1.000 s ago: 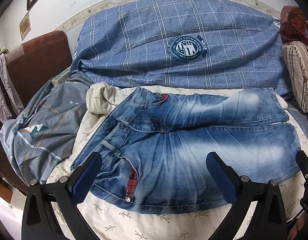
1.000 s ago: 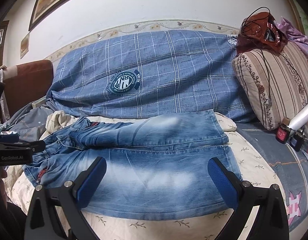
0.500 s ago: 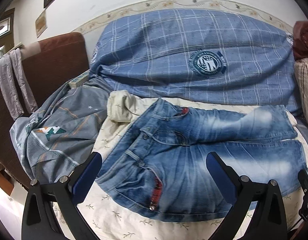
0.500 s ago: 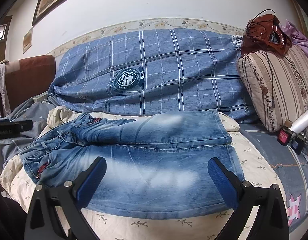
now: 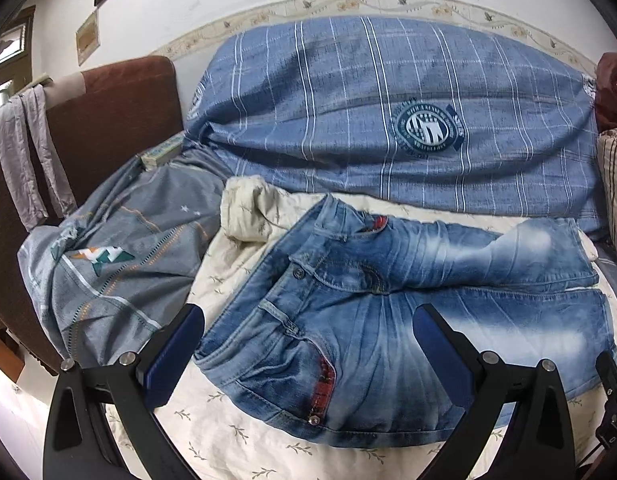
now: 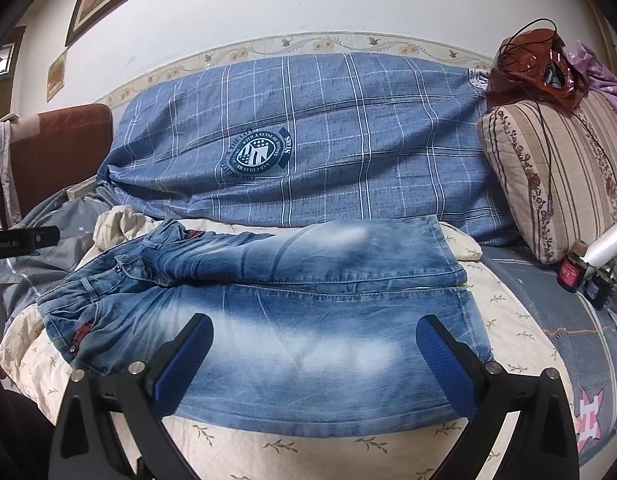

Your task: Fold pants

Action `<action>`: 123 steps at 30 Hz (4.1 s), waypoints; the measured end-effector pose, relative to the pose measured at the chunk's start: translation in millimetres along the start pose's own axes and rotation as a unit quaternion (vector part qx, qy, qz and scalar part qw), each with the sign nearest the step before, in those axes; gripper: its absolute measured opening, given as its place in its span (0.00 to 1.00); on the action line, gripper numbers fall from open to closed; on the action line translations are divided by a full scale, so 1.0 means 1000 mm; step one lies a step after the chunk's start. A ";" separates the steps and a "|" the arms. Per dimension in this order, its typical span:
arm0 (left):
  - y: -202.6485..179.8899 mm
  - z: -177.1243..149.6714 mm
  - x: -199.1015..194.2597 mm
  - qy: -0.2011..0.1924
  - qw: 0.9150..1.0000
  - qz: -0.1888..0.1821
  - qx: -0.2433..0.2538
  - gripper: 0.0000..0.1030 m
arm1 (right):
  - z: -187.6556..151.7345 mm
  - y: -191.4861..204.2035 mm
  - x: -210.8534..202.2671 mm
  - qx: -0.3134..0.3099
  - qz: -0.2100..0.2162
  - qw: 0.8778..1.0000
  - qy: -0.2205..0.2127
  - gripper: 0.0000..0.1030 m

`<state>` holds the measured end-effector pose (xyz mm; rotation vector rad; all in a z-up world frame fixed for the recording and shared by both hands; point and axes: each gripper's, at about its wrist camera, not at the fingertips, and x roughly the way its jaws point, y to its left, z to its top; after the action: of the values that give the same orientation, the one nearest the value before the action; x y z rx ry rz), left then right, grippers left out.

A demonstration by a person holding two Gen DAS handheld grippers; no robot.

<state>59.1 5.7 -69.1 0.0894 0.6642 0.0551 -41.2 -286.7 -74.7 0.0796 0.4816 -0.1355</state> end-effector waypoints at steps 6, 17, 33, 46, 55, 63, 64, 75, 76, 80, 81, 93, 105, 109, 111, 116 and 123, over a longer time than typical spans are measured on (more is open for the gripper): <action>-0.002 -0.008 0.030 0.042 0.999 -0.009 0.018 1.00 | 0.002 -0.019 0.010 0.035 -0.012 0.999 0.026 1.00; 0.022 0.047 0.115 0.084 0.995 0.019 0.046 1.00 | 0.062 -0.124 0.089 0.171 -0.075 0.981 0.061 1.00; -0.002 0.149 0.306 0.185 0.982 -0.024 0.007 1.00 | 0.109 -0.222 0.236 0.234 -0.074 0.962 0.122 1.00; -0.035 0.136 0.337 0.208 0.976 -0.059 0.010 0.41 | 0.112 -0.227 0.332 0.201 -0.045 0.944 0.259 0.44; -0.005 0.159 0.227 0.108 0.985 -0.132 0.001 0.25 | 0.127 -0.211 0.239 0.199 -0.027 0.964 0.173 0.21; 0.065 0.153 0.124 0.045 0.981 -0.184 -0.039 0.24 | 0.119 -0.216 0.130 0.235 0.002 0.965 0.113 0.17; 0.073 0.145 0.111 0.041 0.981 -0.188 -0.039 0.24 | 0.116 -0.214 0.118 0.236 0.004 0.965 0.111 0.17; 0.114 -0.006 0.051 0.129 0.974 -0.182 -0.028 0.24 | 0.006 -0.204 0.046 0.246 0.010 0.952 0.184 0.18; 0.114 -0.021 0.054 0.151 0.973 -0.171 -0.024 0.25 | -0.006 -0.205 0.047 0.247 0.010 0.948 0.200 0.20; 0.119 -0.045 0.056 0.187 0.971 -0.149 -0.026 0.29 | -0.037 -0.208 0.042 0.241 0.015 0.936 0.255 0.23; 0.120 -0.042 0.051 0.184 0.971 -0.151 -0.029 0.31 | -0.037 -0.209 0.038 0.240 0.018 0.936 0.258 0.23; 0.070 0.004 0.001 0.078 0.985 -0.156 0.001 0.50 | 0.018 -0.158 0.018 0.197 0.046 0.967 0.156 0.69; 0.012 -0.062 0.080 0.177 0.974 -0.143 0.021 0.50 | -0.030 -0.078 0.089 0.132 0.058 0.961 0.236 0.69; 0.009 -0.078 0.074 0.176 0.974 -0.133 0.048 0.50 | -0.039 -0.069 0.091 0.083 0.040 0.964 0.251 0.69; 0.009 -0.086 0.068 0.175 0.975 -0.131 0.049 0.50 | -0.041 -0.060 0.089 0.053 0.024 0.965 0.256 0.69; 0.013 -0.097 0.062 0.178 0.973 -0.136 0.050 0.51 | -0.048 -0.043 0.082 0.009 -0.007 0.966 0.259 0.69; 0.025 -0.074 0.043 0.182 0.970 -0.161 0.017 0.51 | -0.037 -0.070 0.070 0.080 0.050 0.966 0.239 0.69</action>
<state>47.1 39.1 -150.7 0.0031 1.0403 -0.2597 -6.8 -359.5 -143.1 0.3000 0.9479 -0.0549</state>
